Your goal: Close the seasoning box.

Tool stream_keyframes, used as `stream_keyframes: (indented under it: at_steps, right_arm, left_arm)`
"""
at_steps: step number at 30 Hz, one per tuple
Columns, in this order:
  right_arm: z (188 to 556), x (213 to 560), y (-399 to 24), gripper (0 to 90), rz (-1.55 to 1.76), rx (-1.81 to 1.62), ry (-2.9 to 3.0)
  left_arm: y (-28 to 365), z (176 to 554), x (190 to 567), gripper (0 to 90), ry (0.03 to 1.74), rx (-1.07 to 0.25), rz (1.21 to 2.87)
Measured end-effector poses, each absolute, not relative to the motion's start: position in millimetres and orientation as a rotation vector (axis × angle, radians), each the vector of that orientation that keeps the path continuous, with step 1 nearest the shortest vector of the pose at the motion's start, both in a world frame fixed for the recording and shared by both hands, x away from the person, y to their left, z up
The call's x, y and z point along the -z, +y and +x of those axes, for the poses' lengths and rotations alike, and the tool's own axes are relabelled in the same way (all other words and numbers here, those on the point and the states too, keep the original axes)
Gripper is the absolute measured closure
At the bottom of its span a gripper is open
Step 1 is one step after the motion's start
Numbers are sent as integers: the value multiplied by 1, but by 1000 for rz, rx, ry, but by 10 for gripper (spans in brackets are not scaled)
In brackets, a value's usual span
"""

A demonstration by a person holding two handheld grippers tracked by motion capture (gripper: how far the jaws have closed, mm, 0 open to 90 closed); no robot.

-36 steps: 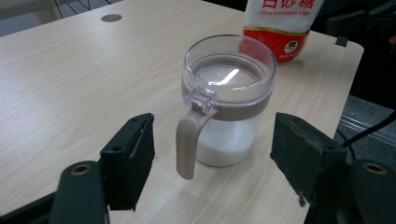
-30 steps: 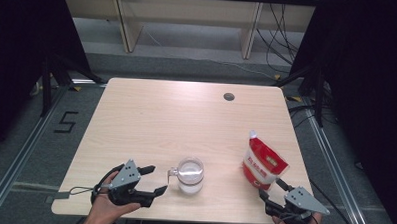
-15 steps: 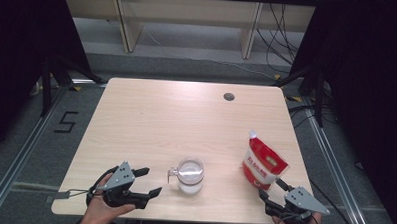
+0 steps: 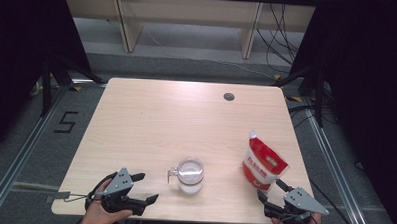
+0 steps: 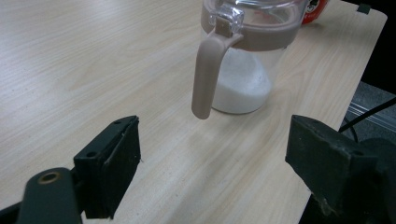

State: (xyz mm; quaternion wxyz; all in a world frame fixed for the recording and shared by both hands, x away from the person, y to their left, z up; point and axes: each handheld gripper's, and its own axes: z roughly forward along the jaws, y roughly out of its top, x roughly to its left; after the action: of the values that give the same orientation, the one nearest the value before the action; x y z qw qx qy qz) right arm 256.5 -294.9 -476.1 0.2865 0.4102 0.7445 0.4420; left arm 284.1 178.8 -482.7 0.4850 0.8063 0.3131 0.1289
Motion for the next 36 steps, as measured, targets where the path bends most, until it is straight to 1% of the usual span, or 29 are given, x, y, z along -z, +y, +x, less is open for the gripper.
stream_keyframes:
  at_steps: [1, 3, 7, 9, 15, 17, 25, 36]
  right_arm:
    - [256, 476, -296, 280, 1083, -1166, 1979]
    - [255, 476, -296, 270, 1093, -1175, 1995]
    - [253, 477, -295, 256, 1121, -1183, 1991]
    - [252, 477, -296, 256, 1120, -1187, 1993]
    - [249, 477, -295, 252, 1155, -1187, 1992]
    - [251, 478, -297, 257, 1108, -1184, 2015]
    - [251, 480, -297, 254, 1136, -1180, 2032]
    - [250, 480, -296, 254, 1140, -1179, 2037]
  left_arm:
    - [180, 284, 483, 175, 757, -323, 1994]
    - [178, 282, 484, 173, 762, -312, 1966]
    - [179, 281, 485, 173, 747, -328, 2002]
    - [178, 279, 487, 173, 754, -313, 1986]
    - [177, 277, 489, 173, 757, -317, 2011]
    - [176, 277, 490, 173, 759, -312, 1996]
    - [179, 280, 490, 173, 726, -331, 2024]
    - [178, 280, 490, 173, 731, -331, 2023]
